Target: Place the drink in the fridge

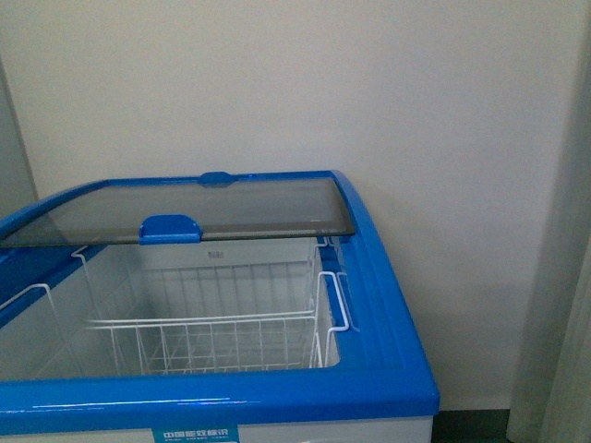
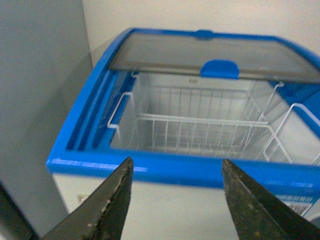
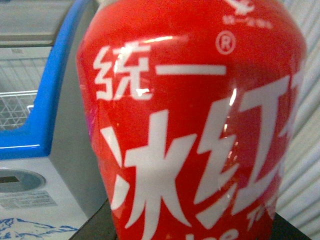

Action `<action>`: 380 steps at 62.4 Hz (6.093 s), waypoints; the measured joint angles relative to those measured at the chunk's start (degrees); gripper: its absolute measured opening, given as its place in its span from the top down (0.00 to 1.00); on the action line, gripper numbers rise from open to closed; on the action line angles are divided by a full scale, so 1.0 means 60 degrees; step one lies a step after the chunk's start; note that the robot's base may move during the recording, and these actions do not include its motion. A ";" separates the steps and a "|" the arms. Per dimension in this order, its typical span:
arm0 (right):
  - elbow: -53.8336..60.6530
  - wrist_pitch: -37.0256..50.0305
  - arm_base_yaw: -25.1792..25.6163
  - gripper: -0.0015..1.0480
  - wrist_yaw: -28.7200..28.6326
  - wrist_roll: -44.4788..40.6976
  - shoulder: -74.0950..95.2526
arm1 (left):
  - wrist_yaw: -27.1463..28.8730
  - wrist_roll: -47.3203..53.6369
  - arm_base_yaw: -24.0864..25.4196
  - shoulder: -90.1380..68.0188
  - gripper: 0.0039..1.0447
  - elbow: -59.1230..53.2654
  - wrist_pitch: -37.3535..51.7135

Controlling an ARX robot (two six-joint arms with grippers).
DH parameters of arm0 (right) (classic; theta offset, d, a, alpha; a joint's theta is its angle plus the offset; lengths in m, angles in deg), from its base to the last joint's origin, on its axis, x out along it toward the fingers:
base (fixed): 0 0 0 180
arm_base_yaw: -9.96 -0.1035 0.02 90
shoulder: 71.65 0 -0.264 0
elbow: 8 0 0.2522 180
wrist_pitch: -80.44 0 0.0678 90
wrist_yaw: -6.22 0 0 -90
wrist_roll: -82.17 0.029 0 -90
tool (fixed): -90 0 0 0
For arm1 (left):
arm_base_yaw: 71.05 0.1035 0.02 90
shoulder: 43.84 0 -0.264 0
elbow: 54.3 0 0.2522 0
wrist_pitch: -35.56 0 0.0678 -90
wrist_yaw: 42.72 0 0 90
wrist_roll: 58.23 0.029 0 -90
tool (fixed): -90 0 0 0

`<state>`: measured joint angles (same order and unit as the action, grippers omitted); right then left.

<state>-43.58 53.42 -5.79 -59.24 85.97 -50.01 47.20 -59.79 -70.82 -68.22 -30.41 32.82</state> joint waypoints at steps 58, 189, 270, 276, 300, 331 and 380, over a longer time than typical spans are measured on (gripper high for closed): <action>-1.0852 0.1745 -0.1388 0.65 -0.4513 -0.9497 1.4356 | 0.0004 0.0168 -0.0029 0.3974 0.98 -0.1541 -0.1854; -1.0000 0.4313 -0.1406 0.07 -0.1698 -0.4124 1.2950 | 0.0015 0.0197 -0.0029 0.4003 0.08 -0.1541 -0.1851; 0.2878 0.4299 0.2605 0.97 -0.4073 -0.0594 -0.0714 | 0.0015 0.0197 -0.0029 0.4007 0.08 -0.1541 -0.1851; 0.2976 0.4182 0.2605 0.97 -0.4076 -0.0594 -0.0954 | 0.0015 0.0200 -0.0029 0.4007 0.08 -0.1541 -0.1851; 0.3490 0.3847 0.2605 0.97 -0.4073 -0.0597 -0.1883 | 0.0015 0.0197 -0.0029 0.4007 0.08 -0.1541 -0.1851; 0.3486 0.2222 0.2608 0.62 -0.4087 -0.0608 -0.3563 | 0.0015 0.0215 -0.0029 0.4007 0.08 -0.1541 -0.1851; 0.3486 0.2222 0.2608 0.07 -0.4091 -0.0608 -0.3566 | 0.0015 0.0215 -0.0029 0.4007 0.08 -0.1541 -0.1851</action>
<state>-22.66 66.76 9.86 -83.79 82.31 -71.40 47.29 -58.51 -70.99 -44.18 -39.66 21.72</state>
